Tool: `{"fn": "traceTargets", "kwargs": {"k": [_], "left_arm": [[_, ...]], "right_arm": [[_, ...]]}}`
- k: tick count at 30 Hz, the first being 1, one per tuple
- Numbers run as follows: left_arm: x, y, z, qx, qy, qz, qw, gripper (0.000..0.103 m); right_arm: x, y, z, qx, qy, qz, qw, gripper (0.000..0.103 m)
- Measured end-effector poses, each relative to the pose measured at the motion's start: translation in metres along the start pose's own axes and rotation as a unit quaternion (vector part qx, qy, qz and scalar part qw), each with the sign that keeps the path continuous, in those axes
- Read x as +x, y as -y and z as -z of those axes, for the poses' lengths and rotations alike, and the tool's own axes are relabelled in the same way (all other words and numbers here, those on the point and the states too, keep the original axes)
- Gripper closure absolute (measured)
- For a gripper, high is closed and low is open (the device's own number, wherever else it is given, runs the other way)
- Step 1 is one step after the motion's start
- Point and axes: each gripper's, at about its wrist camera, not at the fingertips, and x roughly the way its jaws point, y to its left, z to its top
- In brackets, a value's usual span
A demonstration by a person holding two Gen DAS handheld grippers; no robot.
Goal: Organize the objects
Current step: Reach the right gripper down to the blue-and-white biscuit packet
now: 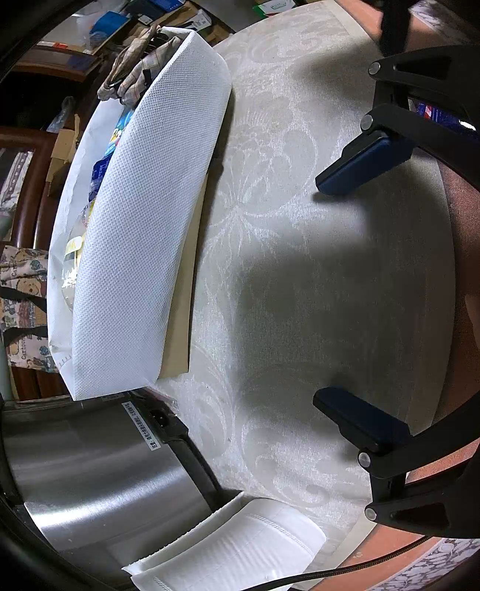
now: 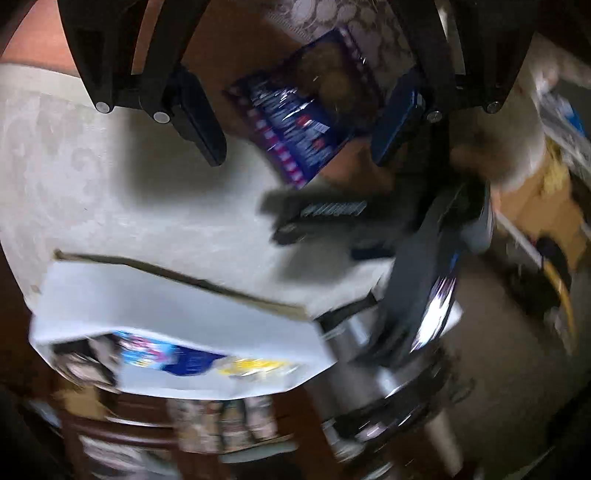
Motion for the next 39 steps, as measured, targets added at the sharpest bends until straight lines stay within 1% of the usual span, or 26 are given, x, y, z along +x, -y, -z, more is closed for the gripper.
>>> {"fn": "traceTargets", "kwargs": {"k": [1, 4, 9, 12, 14, 16, 18, 21, 24, 28, 29, 32, 33, 35, 37, 39], "left_arm": [[0.0, 0.0, 0.0, 0.0, 0.0, 0.0, 1.0, 0.001], [0.0, -0.001, -0.001, 0.0, 0.0, 0.0, 1.0, 0.001], [0.001, -0.001, -0.001, 0.0, 0.0, 0.0, 1.0, 0.001], [0.001, -0.001, -0.001, 0.0, 0.0, 0.0, 1.0, 0.001], [0.001, -0.001, -0.001, 0.0, 0.0, 0.0, 1.0, 0.001], [0.001, -0.002, -0.002, 0.0, 0.0, 0.0, 1.0, 0.001], [0.001, -0.002, -0.002, 0.0, 0.0, 0.0, 1.0, 0.001], [0.001, -0.002, -0.002, 0.0, 0.0, 0.0, 1.0, 0.001], [0.001, -0.002, -0.002, 0.0, 0.0, 0.0, 1.0, 0.001], [0.001, -0.002, -0.003, 0.0, 0.0, 0.0, 1.0, 0.001], [0.001, -0.002, -0.003, 0.0, 0.0, 0.0, 1.0, 0.001], [0.001, -0.002, -0.003, 0.0, 0.0, 0.0, 1.0, 0.001], [0.001, -0.003, -0.003, 0.0, 0.0, 0.0, 1.0, 0.001], [0.001, -0.003, -0.003, 0.0, 0.0, 0.0, 1.0, 0.001], [0.001, -0.002, -0.003, 0.0, -0.001, 0.0, 1.0, 0.001], [0.001, -0.003, -0.003, 0.0, 0.0, 0.0, 1.0, 0.001]], "right_arm": [[0.001, -0.007, 0.002, -0.02, -0.001, 0.007, 1.0, 0.023], [0.005, -0.013, 0.003, -0.035, -0.01, 0.003, 0.999, 0.023], [0.02, -0.01, 0.0, -0.034, -0.029, 0.02, 0.999, 0.023], [0.026, -0.011, 0.005, -0.039, -0.04, 0.029, 0.998, 0.023], [0.03, -0.008, 0.004, -0.033, -0.046, 0.043, 0.997, 0.023], [0.033, -0.002, 0.001, -0.021, -0.044, 0.076, 0.996, 0.023], [0.033, 0.005, -0.002, -0.005, -0.038, 0.088, 0.995, 0.023], [0.034, 0.017, -0.006, 0.023, -0.027, 0.12, 0.992, 0.023], [0.032, 0.03, -0.007, 0.05, -0.017, 0.16, 0.986, 0.023], [0.027, 0.046, -0.001, 0.084, 0.0, 0.224, 0.971, 0.023], [0.024, 0.049, 0.0, 0.092, 0.003, 0.231, 0.969, 0.023], [0.015, 0.061, -0.002, 0.131, 0.027, 0.222, 0.966, 0.023], [0.009, 0.063, -0.003, 0.139, 0.046, 0.219, 0.965, 0.023], [-0.007, 0.06, -0.002, 0.139, 0.099, 0.205, 0.964, 0.023], [-0.02, 0.056, -0.001, 0.132, 0.135, 0.188, 0.964, 0.023], [-0.025, 0.054, 0.003, 0.131, 0.129, 0.179, 0.967, 0.023]]}}
